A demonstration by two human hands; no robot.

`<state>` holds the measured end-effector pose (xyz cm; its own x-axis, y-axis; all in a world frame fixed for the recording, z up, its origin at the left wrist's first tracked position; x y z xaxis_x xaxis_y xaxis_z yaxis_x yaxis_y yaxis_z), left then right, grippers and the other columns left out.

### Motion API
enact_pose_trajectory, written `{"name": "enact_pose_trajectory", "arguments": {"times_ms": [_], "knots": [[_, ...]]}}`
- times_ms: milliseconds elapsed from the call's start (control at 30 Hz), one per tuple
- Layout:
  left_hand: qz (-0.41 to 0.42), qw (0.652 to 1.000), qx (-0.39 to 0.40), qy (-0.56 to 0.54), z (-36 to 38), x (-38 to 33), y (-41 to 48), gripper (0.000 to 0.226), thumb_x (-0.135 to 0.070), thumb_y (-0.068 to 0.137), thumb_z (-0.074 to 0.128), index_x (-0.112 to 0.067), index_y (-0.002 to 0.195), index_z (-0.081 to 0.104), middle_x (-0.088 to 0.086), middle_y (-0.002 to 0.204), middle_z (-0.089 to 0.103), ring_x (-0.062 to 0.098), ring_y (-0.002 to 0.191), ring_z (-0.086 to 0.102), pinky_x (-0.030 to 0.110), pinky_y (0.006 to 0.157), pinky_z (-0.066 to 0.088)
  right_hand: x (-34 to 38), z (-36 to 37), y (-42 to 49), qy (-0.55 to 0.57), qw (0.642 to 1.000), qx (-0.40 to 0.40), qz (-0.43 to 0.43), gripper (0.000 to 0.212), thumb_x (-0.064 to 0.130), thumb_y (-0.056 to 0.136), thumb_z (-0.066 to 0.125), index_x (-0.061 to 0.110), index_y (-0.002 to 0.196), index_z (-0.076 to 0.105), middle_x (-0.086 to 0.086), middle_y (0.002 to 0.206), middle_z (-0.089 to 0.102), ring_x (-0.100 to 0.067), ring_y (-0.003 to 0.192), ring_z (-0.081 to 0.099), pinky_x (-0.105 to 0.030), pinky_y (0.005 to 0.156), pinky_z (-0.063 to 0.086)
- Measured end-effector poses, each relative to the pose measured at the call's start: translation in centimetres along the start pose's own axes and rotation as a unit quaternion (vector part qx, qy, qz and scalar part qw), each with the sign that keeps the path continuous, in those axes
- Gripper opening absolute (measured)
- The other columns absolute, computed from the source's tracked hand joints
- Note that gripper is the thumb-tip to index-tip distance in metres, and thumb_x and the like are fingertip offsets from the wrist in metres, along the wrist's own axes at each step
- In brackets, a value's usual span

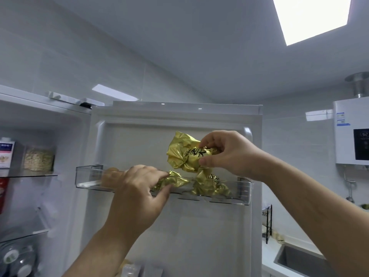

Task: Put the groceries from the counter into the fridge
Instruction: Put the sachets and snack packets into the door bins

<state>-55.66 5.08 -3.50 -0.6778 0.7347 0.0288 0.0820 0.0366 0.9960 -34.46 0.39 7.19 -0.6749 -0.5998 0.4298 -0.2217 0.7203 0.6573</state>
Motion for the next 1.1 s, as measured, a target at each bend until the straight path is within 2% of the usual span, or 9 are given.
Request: {"name": "enact_pose_trajectory", "arguments": {"times_ms": [100,267,400,667,767,900,967,1033,1100], "knots": [[0.003,1.0,-0.001,-0.004,0.0,0.1,-0.1,0.032,-0.04,0.08,0.062,-0.014,0.093,0.076,-0.005,0.089,0.071,0.018,0.087,0.06,0.04,0.078,0.05,-0.1,0.3,0.7,-0.001,1.0,-0.003,0.002,0.034,0.025,0.07,0.089,0.027,0.099,0.071,-0.002,0.102,0.072,-0.026,0.092,0.068,-0.044,0.091,0.056],[-0.001,1.0,-0.001,-0.01,0.0,0.1,0.0,0.032,-0.041,0.08,0.062,-0.015,0.093,0.076,-0.006,0.09,0.071,0.018,0.087,0.06,0.037,0.079,0.047,-0.1,0.4,1.4,-0.019,0.998,-0.063,-0.014,0.032,0.023,0.07,0.088,0.031,0.094,0.068,0.006,0.093,0.069,-0.011,0.078,0.061,-0.029,0.078,0.055],[0.004,1.0,-0.005,-0.013,0.0,0.1,-0.1,0.03,-0.04,0.08,0.063,-0.016,0.093,0.076,-0.006,0.09,0.071,0.017,0.087,0.061,0.037,0.079,0.047,-0.5,1.3,1.7,-0.027,0.999,0.023,-0.005,0.033,0.021,0.068,0.089,0.028,0.095,0.071,0.002,0.095,0.071,-0.013,0.076,0.063,-0.036,0.079,0.056],[0.007,1.0,0.002,-0.011,-0.2,0.1,-0.1,0.031,-0.04,0.08,0.063,-0.016,0.094,0.076,-0.006,0.092,0.07,0.016,0.088,0.059,0.04,0.077,0.05,-1.1,1.9,2.0,-0.031,0.988,0.146,0.027,0.029,0.017,0.076,0.084,0.021,0.101,0.069,-0.003,0.094,0.074,-0.016,0.079,0.068,-0.037,0.082,0.058],[-0.014,1.0,0.025,-0.009,-0.4,0.0,-0.1,0.035,-0.043,0.08,0.061,-0.017,0.097,0.076,-0.003,0.102,0.063,0.018,0.089,0.059,0.042,0.077,0.052,-1.4,1.6,2.1,-0.01,0.983,0.177,0.039,0.025,0.013,0.08,0.081,0.02,0.101,0.069,0.002,0.089,0.073,-0.015,0.081,0.068,-0.032,0.08,0.056],[-0.031,0.997,0.064,-0.002,-0.4,0.0,0.3,0.035,-0.047,0.077,0.057,-0.021,0.093,0.073,-0.002,0.124,0.064,0.017,0.104,0.057,0.039,0.09,0.045,-1.6,1.7,2.1,-0.032,0.975,0.215,0.045,0.018,0.018,0.087,0.074,0.021,0.105,0.07,0.006,0.088,0.072,-0.012,0.082,0.064,-0.03,0.081,0.054],[-0.03,0.996,0.084,-0.009,-0.4,0.1,0.6,0.032,-0.048,0.076,0.056,-0.025,0.093,0.069,-0.009,0.12,0.067,0.014,0.103,0.06,0.032,0.092,0.039,-1.6,1.8,2.1,-0.034,0.974,0.218,0.048,0.016,0.017,0.092,0.068,0.019,0.108,0.07,0.002,0.092,0.073,-0.012,0.084,0.065,-0.032,0.085,0.054],[-0.029,0.995,0.09,-0.003,-0.3,0.0,0.7,0.03,-0.047,0.076,0.055,-0.026,0.095,0.066,-0.013,0.107,0.07,0.011,0.096,0.061,0.029,0.089,0.036,-1.7,1.9,1.9,-0.04,0.974,0.217,0.052,0.017,0.016,0.096,0.062,0.022,0.109,0.071,0.0,0.101,0.074,-0.018,0.093,0.068,-0.035,0.091,0.055],[-0.025,0.996,0.082,0.014,-0.4,-0.2,0.7,0.029,-0.046,0.077,0.054,-0.026,0.095,0.065,-0.013,0.091,0.068,0.007,0.088,0.052,0.027,0.082,0.033,-1.8,1.8,1.6,-0.071,0.973,0.213,0.054,0.022,0.018,0.098,0.059,0.03,0.109,0.073,0.006,0.102,0.075,-0.015,0.098,0.069,-0.032,0.092,0.055]]}}
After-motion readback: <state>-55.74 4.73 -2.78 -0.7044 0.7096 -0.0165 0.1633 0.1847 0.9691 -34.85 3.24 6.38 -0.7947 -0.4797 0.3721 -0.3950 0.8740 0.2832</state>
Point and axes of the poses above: each hand's wrist, its own y-axis towards the middle knuckle, its own z-axis out of the palm, x = y × z, the point moved 2 cm from there along y, towards the middle knuckle
